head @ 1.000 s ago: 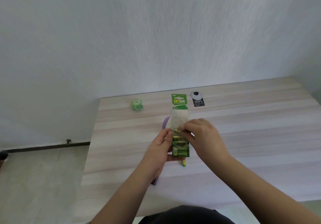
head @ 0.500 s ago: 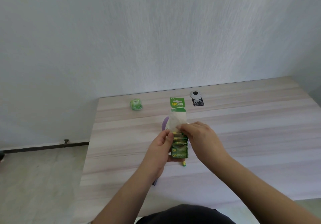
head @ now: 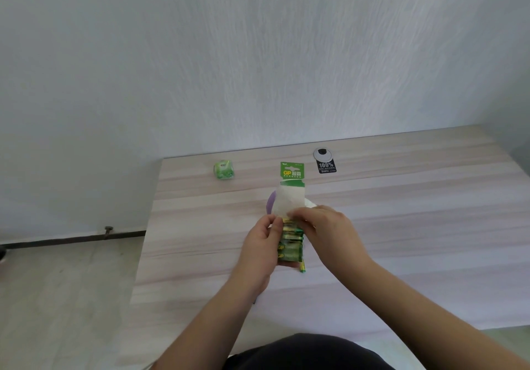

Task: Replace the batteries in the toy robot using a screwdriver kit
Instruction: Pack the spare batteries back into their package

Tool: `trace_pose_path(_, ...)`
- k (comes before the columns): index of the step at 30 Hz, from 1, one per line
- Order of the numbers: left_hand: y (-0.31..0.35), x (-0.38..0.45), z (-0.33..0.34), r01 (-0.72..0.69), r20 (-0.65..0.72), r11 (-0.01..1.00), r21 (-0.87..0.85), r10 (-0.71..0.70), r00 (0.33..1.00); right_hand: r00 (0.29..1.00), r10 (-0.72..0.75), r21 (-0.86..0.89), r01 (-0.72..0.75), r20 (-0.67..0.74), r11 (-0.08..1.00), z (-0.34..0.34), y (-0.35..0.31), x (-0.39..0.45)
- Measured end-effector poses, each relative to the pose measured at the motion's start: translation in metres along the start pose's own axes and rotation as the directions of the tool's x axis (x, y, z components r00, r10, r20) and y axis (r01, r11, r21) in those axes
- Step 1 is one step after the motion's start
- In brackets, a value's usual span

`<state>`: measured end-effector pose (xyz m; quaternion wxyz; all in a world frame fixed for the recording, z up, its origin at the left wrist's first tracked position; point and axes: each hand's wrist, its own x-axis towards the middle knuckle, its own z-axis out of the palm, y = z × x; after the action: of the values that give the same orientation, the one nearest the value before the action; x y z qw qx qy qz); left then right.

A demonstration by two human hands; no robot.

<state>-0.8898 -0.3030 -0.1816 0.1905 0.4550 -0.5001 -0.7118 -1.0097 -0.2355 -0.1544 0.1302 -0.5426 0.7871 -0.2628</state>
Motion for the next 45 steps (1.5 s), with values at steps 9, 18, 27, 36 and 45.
trace_pose_path(9, 0.004, -0.003, -0.017, 0.036, -0.076, 0.997, -0.062, -0.041, 0.996, 0.903, 0.411, 0.473, -0.309, -0.126, 0.825, 0.015, 0.023, -0.020)
trace_pose_path(18, 0.001, -0.010, -0.038, 0.076, -0.093, 0.989, -0.128, -0.088, 0.992, 0.747, 0.573, 0.081, -0.629, 0.339, 0.773, 0.116, 0.078, -0.021)
trace_pose_path(27, 0.004, -0.020, -0.061, 0.090, -0.047, 0.989, -0.114, -0.096, 0.994, 0.699, 0.646, -0.255, -0.593, 0.307, 0.764, 0.167, 0.092, -0.018)
trace_pose_path(36, 0.005, -0.022, -0.076, 0.073, -0.029, 0.992, -0.104, -0.077, 0.997, 0.876, 0.449, 0.071, -0.466, 0.175, 0.882, 0.115, 0.041, -0.019)
trace_pose_path(45, 0.011, -0.016, -0.062, 0.056, 0.016, 0.993, -0.108, -0.055, 0.998, 0.962, 0.037, 0.118, -0.006, -0.270, 0.993, 0.009, -0.023, -0.008)
